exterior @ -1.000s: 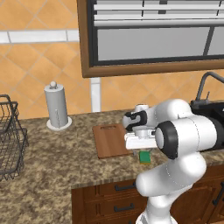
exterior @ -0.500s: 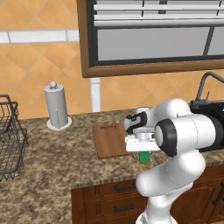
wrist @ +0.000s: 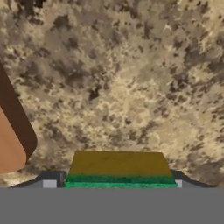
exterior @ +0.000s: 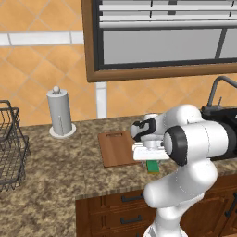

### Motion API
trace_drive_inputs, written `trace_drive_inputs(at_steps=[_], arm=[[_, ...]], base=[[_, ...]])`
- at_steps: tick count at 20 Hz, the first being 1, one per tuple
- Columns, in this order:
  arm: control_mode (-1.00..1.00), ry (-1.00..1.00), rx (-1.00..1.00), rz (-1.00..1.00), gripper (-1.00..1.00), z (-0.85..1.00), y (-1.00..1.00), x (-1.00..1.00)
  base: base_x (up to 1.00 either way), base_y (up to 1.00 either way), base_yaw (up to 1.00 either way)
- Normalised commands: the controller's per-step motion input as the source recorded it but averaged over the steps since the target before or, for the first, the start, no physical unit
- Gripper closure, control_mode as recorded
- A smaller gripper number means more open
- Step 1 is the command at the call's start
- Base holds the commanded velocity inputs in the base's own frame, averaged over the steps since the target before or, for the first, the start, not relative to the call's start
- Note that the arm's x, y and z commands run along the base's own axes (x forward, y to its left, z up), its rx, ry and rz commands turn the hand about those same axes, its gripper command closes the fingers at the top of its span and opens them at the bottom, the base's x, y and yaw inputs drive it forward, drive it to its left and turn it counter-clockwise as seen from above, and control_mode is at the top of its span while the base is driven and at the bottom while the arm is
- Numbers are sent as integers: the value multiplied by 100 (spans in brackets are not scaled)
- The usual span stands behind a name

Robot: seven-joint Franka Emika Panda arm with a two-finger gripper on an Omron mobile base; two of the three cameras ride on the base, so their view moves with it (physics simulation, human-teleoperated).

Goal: Pick up the sponge from the counter and clean the cutting board by briefly scrubbing or pressing down on the cutting board. Once finished, release the sponge.

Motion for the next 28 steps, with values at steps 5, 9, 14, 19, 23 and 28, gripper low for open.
trace_drive_inputs(at_steps=[5, 9, 14, 19, 23, 28], arm=[[-100, 1, 0, -1, 100, 4, 0, 0], [-100, 0, 0, 0, 100, 51, 0, -17], [-100, -9, 0, 1, 100, 76, 29, -5], [-100, -4, 0, 0, 100, 15, 27, 11], [-100, -7, 0, 0, 100, 20, 29, 0], [-100, -3, 0, 0, 100, 24, 34, 0]], base=[[0, 0, 0], [0, 0, 0], [0, 0, 0], [0, 0, 0], [0, 0, 0], [0, 0, 0]])
